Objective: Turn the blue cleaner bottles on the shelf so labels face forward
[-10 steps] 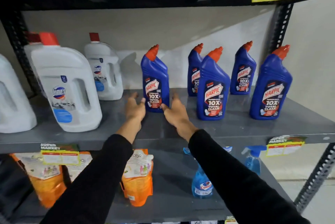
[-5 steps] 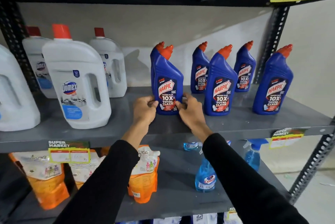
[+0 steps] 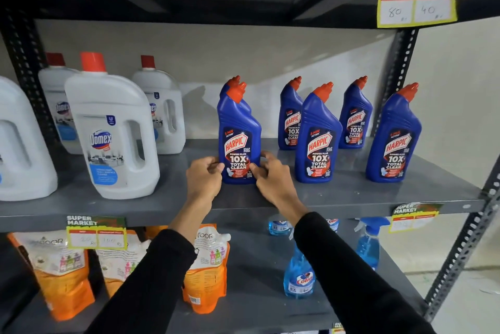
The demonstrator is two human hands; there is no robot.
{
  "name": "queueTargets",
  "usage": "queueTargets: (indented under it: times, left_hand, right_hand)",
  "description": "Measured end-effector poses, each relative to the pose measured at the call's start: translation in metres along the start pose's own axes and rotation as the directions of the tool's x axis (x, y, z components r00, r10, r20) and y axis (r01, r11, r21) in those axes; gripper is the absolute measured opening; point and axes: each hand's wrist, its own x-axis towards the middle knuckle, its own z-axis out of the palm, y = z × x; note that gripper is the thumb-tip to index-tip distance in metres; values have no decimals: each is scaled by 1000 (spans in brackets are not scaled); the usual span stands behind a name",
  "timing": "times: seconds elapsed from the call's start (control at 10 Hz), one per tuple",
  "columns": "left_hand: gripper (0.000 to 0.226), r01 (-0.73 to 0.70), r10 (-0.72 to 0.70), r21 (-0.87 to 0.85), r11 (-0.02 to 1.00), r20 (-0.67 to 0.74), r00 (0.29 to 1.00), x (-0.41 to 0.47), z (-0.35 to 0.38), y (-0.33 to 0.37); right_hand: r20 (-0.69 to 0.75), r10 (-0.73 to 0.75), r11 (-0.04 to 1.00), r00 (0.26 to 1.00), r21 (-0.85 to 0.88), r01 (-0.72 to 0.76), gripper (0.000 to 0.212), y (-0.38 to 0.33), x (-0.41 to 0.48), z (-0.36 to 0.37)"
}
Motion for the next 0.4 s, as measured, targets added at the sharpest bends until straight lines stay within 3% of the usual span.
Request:
queueTargets:
  times: [0.3, 0.4]
  left_hand:
    - [30, 6, -6, -22, 1000, 13, 1000, -3, -3, 4]
    - [38, -23, 23, -22, 999, -27, 999, -14, -9, 7]
  right_hand:
    - [24, -6, 1000, 1000, -13, 6, 45, -2, -1, 1]
    - [-57, -37, 999, 998, -5, 37, 49, -10, -13, 0]
